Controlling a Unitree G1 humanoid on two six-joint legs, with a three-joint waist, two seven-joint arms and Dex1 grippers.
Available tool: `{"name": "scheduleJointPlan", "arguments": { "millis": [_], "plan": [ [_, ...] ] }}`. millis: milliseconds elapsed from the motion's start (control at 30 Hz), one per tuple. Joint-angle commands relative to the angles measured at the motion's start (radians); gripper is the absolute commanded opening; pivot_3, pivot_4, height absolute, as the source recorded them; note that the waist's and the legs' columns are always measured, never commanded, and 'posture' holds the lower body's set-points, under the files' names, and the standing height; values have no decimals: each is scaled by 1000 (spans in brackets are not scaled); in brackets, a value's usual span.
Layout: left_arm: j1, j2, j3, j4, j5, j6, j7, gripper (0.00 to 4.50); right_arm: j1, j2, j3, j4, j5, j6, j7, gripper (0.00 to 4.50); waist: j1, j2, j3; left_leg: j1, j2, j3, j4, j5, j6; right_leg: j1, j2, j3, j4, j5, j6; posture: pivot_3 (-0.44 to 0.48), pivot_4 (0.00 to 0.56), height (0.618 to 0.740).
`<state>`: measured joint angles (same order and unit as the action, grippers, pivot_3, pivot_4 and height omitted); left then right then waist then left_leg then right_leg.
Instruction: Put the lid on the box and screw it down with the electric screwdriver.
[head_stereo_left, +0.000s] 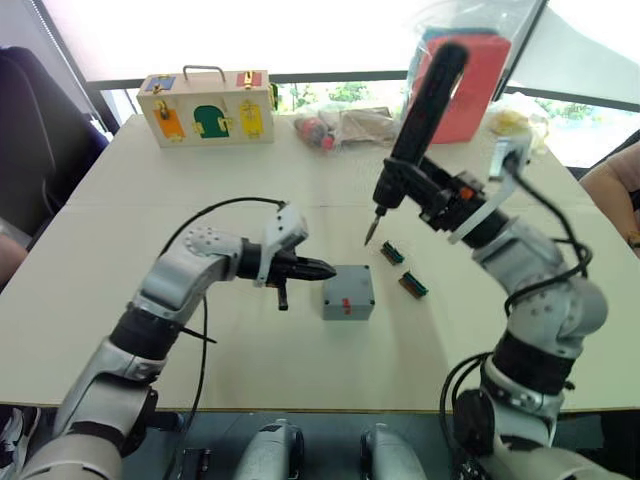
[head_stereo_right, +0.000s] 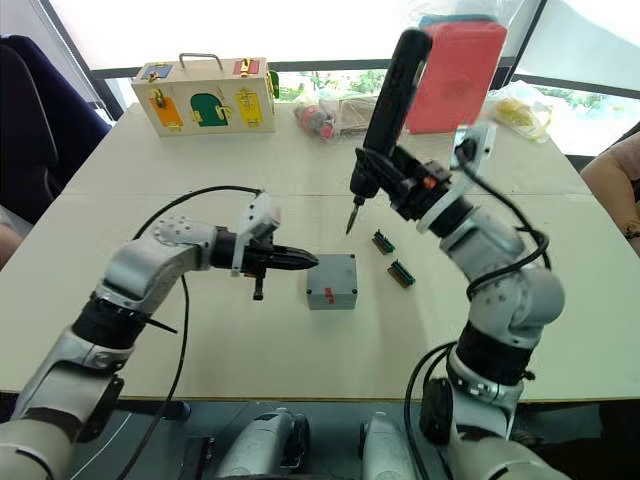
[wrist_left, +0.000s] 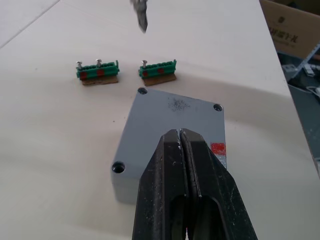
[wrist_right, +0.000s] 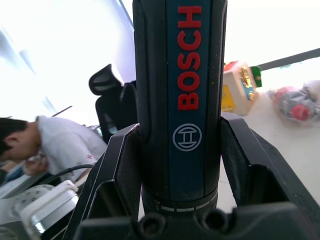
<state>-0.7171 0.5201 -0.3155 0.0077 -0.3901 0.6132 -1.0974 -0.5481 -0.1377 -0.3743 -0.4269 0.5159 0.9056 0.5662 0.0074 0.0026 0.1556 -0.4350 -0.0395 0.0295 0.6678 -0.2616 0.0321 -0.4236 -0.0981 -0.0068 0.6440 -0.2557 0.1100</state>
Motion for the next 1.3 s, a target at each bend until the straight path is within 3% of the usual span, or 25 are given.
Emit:
{"name": "scheduleJointPlan", "arguments": {
  "millis": [33,300,867,1133,1300],
  "plan": [
    [-29,-31,-33,28,58,-56,-1,0,5,0,53,-61,13,-118,-28,1895,-4,0,0,0,0,0,0,1,-2,0,0,0,0,0,0,0,150,740],
    [-6,-65,-74,80,137,-102,-4,0,62,-48,141,-7,-22,-251,-60,1895,-19,0,0,0,2,-1,-1,1,-1,-1,1,0,1,-1,1,0,150,740],
    [45,-44,-54,5,146,-50,-9,0,185,-115,305,60,-120,-432,-59,1895,-18,0,0,2,2,-1,-1,0,0,0,1,0,1,-1,1,0,150,740],
    [71,-37,-57,-1,154,-42,0,0,337,-134,401,145,-239,-556,-83,1895,-19,-3,-3,29,3,-1,-6,-4,6,31,1,-1,-12,-3,2,0,150,740],
    [87,-36,-61,-14,157,-37,3,0,345,-135,412,203,-269,-581,-118,1895,-17,-10,-11,30,3,-2,-6,-5,6,32,0,0,-13,-3,2,0,150,740]
  ]
}}
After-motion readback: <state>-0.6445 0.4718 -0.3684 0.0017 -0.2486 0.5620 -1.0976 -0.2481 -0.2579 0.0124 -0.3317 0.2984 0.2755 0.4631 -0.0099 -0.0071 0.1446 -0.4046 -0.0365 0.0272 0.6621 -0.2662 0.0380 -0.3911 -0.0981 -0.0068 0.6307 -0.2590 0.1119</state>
